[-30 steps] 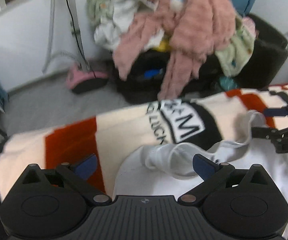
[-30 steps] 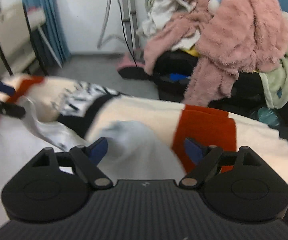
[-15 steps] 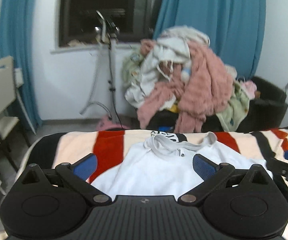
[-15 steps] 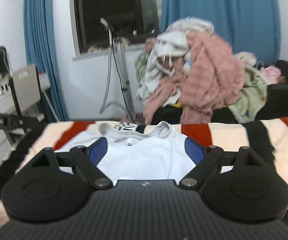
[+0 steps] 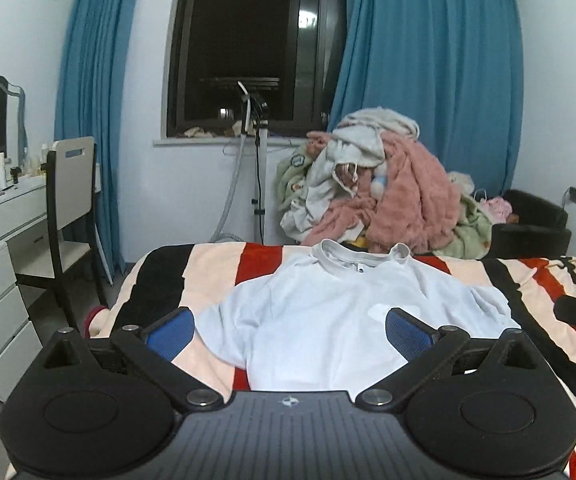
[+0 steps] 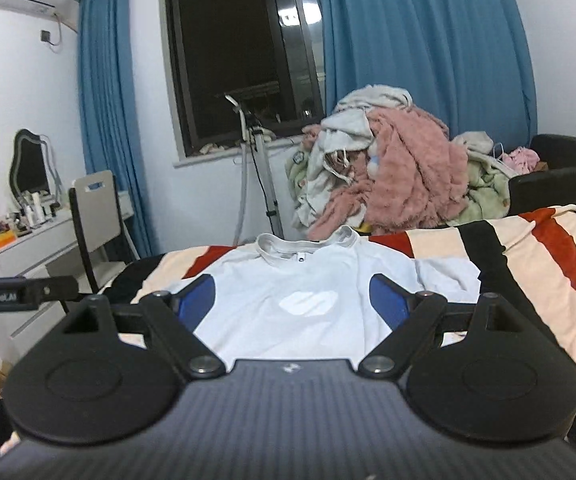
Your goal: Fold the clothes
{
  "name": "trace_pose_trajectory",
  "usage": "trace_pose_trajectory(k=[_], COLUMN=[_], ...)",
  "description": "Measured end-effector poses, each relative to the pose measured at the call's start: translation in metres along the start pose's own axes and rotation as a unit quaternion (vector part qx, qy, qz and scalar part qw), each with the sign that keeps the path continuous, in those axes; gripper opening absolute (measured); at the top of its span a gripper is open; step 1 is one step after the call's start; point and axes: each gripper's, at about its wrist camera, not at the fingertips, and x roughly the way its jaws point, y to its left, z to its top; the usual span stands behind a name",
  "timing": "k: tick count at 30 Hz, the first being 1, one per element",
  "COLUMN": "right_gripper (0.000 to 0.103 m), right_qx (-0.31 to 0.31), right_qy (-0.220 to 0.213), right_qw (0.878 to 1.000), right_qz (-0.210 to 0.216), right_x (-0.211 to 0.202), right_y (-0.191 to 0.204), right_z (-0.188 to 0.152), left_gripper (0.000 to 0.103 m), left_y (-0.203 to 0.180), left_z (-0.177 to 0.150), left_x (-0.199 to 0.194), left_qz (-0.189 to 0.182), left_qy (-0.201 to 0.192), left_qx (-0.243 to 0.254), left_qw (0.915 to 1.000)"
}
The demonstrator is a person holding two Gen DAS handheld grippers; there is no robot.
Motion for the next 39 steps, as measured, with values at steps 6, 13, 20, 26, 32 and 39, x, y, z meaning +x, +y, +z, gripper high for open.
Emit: trace_pose_trajectory(k=[6, 13, 20, 26, 32, 39], right_gripper=[0.085, 0.085, 0.085, 0.085, 0.085, 0.085], right_qx=[0.000, -0.001, 0.004, 0.014, 0.067, 0.092], right_qy=[-0.004, -0.008, -0.006, 0.001, -0.015, 0.057], right_qw=[1.000, 1.000, 1.000, 1.000, 0.998, 0.994], right_qz=[0.000, -0.001, -0.005, -0.011, 0.011, -0.010], right_x=[-0.001, -0.001, 0.000, 0.024, 0.048, 0.097], right_y=[0.002, 0.004, 0.005, 0.000, -0.021, -0.047], right_z=[-0.016, -0.035, -0.050, -0.029, -0.007, -0.052], left_gripper=[0.103, 0.103, 0.103, 0.102, 0.101, 0.078], left_y=[0.001, 0.000, 0.008, 0.027, 0.061, 0.106], left_z=[-0.041, -0.049, -0.051, -0.053, -0.050, -0.050], left_x=[-0.010, 0.009, 0.032, 0.066, 0.129, 0.225], left_qz=[-0.007, -0.005, -0.002, -0.005, 0.027, 0.057], left_qy=[-0.004, 0.013, 0.042, 0.084, 0.098, 0.087], left_qx=[-0.011, -0.020, -0.052, -0.107, -0.161, -0.250], left_qw=[0.9999, 0.9997, 0.9978, 0.9906, 0.9818, 0.9627])
